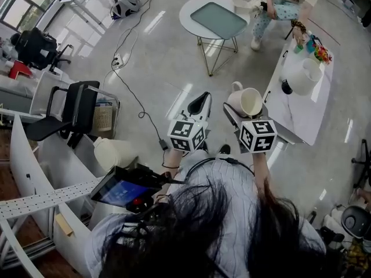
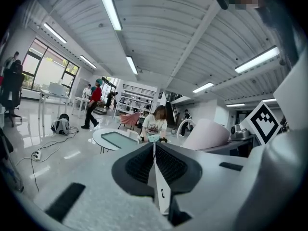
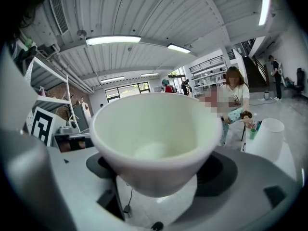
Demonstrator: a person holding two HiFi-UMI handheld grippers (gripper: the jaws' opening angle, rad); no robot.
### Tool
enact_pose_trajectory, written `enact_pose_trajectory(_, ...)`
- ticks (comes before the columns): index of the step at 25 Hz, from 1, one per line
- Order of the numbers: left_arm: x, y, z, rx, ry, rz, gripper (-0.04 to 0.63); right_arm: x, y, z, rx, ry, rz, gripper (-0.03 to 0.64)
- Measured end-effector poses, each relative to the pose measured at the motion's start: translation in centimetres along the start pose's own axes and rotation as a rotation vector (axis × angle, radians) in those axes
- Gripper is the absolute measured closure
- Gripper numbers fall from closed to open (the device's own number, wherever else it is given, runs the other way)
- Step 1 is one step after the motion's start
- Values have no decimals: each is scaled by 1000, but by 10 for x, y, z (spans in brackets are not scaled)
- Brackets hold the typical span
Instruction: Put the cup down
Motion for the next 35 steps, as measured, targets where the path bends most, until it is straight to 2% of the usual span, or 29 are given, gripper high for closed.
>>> enact_pose_trajectory(18, -40, 21, -24, 8, -56, 5, 575, -37, 20, 9, 57, -71, 72, 176)
enact_pose_trajectory(25, -37, 20, -33, 14, -73, 4, 575, -42, 26, -2, 89, -88, 77, 176)
enact_pose_trajectory(35, -9, 9, -71, 23, -81, 12, 575, -61, 8, -37, 103, -99, 71, 176)
Point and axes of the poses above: the fingertips, and each gripper's own axes: z backward along the fingers, x to its left, y out of its underside, the point moved 9 cm from there along z, backward along the fingers, and after that the axes turned 8 degrees about x, right-handed, at the moved point
